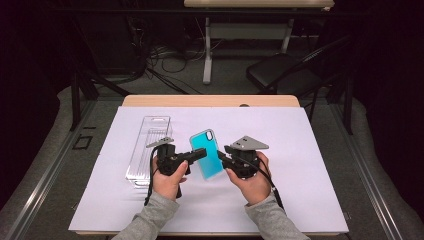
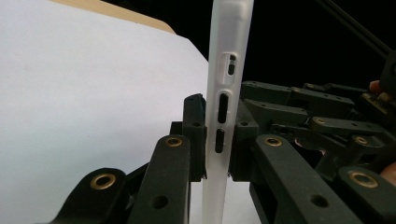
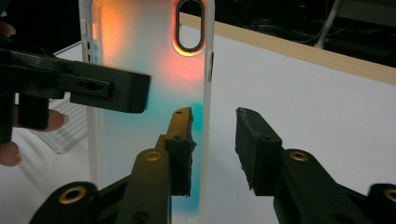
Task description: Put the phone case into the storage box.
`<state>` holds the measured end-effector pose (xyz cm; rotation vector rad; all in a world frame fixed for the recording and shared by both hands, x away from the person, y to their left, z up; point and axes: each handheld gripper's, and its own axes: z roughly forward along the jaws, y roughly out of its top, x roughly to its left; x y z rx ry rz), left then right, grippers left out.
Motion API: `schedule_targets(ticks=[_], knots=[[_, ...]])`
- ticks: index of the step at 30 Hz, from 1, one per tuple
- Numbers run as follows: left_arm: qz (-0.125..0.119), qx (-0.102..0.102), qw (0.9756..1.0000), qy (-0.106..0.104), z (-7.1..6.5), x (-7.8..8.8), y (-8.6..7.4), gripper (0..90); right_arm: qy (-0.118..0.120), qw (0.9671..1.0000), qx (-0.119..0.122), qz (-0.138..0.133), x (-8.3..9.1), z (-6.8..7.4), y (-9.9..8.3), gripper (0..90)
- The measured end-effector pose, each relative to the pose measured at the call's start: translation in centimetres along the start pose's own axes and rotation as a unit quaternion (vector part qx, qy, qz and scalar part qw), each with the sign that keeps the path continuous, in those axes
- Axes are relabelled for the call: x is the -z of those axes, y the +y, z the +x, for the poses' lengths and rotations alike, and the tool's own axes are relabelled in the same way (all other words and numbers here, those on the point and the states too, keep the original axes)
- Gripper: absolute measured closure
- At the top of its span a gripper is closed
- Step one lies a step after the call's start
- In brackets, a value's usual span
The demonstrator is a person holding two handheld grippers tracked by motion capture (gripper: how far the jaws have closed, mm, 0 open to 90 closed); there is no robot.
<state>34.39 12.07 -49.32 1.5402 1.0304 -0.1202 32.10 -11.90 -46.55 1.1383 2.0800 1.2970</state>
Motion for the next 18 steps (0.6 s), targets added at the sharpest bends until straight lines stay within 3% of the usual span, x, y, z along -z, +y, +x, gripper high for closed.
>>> schedule_targets(ticks=[7, 18], knots=[[-0.003, -0.012, 0.9999, 0.0, 0.0, 0.7, 0.3, 81.1, 0.021, 0.9997, 0.009, -0.005, 0.5, 0.1, 0.2, 58.4], [0.006, -0.05, 0.9987, 0.007, -0.2, 2.1, 0.9, 81.1, 0.044, 0.9988, 0.02, -0.005, 0.7, 0.5, 0.3, 52.4]])
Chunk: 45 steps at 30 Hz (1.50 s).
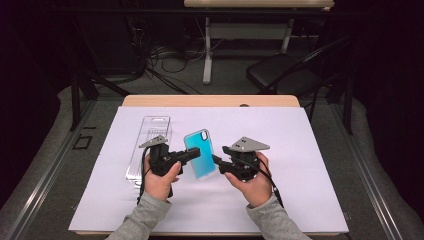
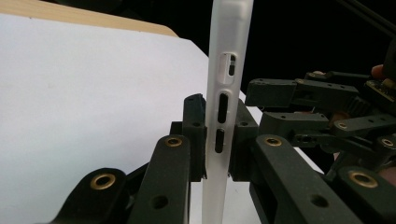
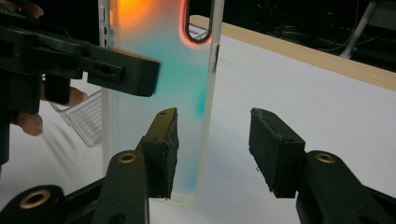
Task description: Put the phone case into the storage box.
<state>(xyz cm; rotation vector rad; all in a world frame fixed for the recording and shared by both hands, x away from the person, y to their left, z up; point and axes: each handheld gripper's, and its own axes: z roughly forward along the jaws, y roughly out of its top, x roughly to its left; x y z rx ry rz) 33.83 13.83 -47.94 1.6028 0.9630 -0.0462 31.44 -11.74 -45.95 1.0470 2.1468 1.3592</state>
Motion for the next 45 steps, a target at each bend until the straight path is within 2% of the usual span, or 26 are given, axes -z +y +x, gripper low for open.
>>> schedule_targets(ticks=[4, 7, 10, 14, 21, 24, 30, 33, 38, 45], knots=[[0.006, -0.02, 0.9998, -0.004, -0.1, 0.6, 0.2, 81.1, 0.014, 0.9998, 0.008, -0.009, 0.1, 0.2, 0.0, 52.4], [0.008, -0.043, 0.9989, -0.018, -0.4, 0.9, 0.4, 81.1, 0.023, 0.9995, 0.018, -0.015, 0.4, 0.3, 0.1, 52.4], [0.013, -0.063, 0.9978, -0.016, -0.7, 1.2, 0.5, 81.1, 0.033, 0.9988, 0.025, -0.023, 0.7, 0.5, 0.1, 52.2], [0.014, -0.075, 0.9966, -0.031, -0.8, 1.6, 0.7, 81.1, 0.059, 0.9976, 0.019, -0.032, 1.1, 0.6, 0.2, 52.1], [0.014, -0.083, 0.9952, -0.05, -1.0, 2.1, 0.8, 81.1, 0.104, 0.9936, 0.0, -0.044, 1.3, 0.2, 0.2, 52.2], [0.016, -0.099, 0.9931, -0.061, -1.1, 2.4, 0.9, 81.2, 0.116, 0.9923, -0.004, -0.043, 1.4, 0.0, 0.1, 52.3], [0.015, -0.12, 0.9899, -0.075, -1.3, 2.8, 0.9, 81.2, 0.134, 0.9898, 0.003, -0.049, 1.5, 0.3, 0.0, 52.5], [0.015, -0.134, 0.9871, -0.086, -1.5, 2.9, 0.9, 81.2, 0.147, 0.9877, 0.005, -0.052, 1.6, 0.4, 0.0, 52.6], [0.017, -0.14, 0.9853, -0.095, -1.5, 3.0, 0.9, 81.2, 0.166, 0.9842, 0.01, -0.06, 1.6, 0.5, -0.1, 53.3], [0.014, -0.152, 0.9821, -0.111, -1.8, 3.3, 1.1, 81.2, 0.181, 0.9815, 0.01, -0.06, 1.6, 0.5, -0.2, 55.5]])
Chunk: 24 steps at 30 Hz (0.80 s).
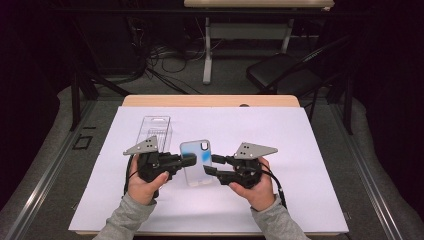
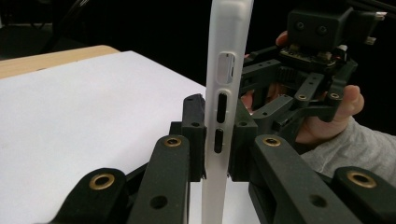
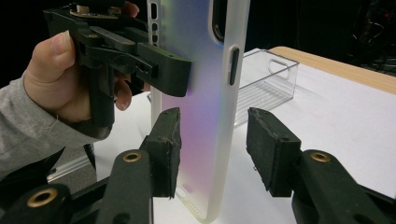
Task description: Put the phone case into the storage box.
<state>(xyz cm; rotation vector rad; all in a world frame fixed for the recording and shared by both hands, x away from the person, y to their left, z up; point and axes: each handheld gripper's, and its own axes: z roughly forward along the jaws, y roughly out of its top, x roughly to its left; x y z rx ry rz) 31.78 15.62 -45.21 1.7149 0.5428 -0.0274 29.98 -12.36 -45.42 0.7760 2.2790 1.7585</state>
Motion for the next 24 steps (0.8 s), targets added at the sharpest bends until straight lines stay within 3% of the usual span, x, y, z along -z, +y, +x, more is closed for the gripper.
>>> schedule_targets(ticks=[10, 24], knots=[[0.004, -0.012, 0.9998, -0.012, -0.11, 0.09, 0.18, 81.2, 0.013, 0.9999, 0.005, -0.001, -0.08, 0.2, -0.12, 56.9], [0.0, -0.011, 0.9995, -0.028, -0.12, 0.38, 0.33, 81.2, 0.032, 0.9995, 0.0, -0.006, -0.24, 0.35, -0.31, 59.8]])
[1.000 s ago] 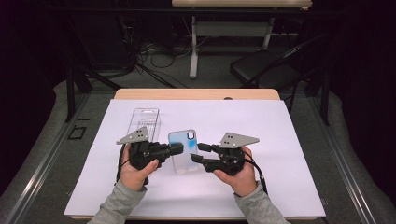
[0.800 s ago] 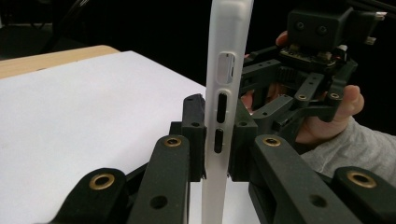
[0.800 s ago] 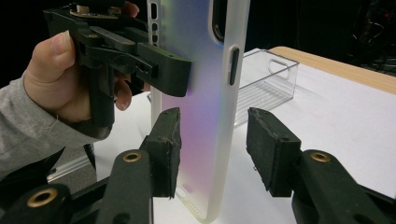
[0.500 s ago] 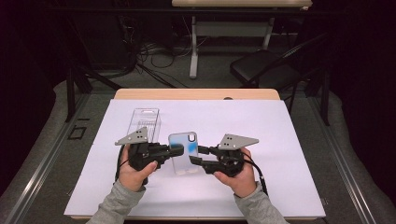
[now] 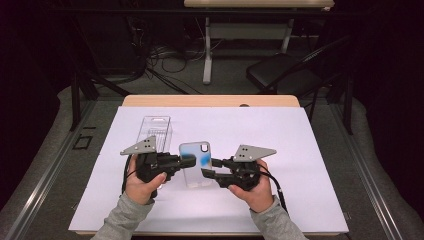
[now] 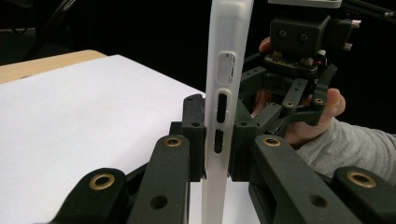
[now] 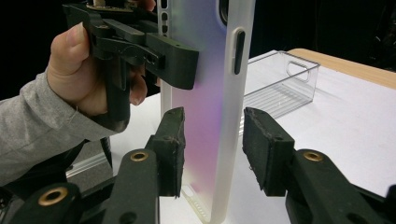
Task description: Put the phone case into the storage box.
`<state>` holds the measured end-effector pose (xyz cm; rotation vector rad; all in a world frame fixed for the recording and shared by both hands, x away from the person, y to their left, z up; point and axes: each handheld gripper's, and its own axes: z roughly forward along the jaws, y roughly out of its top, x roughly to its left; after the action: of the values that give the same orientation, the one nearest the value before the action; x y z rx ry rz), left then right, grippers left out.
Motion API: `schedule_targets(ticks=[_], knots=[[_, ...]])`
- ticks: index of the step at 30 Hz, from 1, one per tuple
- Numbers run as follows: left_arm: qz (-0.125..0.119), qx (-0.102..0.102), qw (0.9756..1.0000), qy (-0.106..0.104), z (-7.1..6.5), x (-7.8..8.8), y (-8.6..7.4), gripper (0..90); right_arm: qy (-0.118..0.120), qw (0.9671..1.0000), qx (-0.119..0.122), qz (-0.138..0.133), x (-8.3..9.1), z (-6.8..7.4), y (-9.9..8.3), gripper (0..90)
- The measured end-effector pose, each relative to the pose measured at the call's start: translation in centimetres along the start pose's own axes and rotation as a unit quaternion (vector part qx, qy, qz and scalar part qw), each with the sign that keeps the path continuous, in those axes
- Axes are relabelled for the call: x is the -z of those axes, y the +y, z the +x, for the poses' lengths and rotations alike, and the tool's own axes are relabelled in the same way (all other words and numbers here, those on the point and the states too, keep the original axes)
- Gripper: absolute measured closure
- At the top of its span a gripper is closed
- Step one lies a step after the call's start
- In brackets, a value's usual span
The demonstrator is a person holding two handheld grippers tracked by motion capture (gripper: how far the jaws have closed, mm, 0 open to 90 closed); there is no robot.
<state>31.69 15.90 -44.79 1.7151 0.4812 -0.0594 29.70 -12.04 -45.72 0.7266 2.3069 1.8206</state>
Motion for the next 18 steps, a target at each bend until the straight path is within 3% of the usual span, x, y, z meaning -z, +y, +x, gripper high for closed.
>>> schedule_targets(ticks=[18], knots=[[0.006, -0.004, 1.0, -0.006, -0.22, -0.22, -0.05, 81.2, 0.005, 1.0, -0.005, 0.001, -0.02, 0.13, -0.12, 66.9]])
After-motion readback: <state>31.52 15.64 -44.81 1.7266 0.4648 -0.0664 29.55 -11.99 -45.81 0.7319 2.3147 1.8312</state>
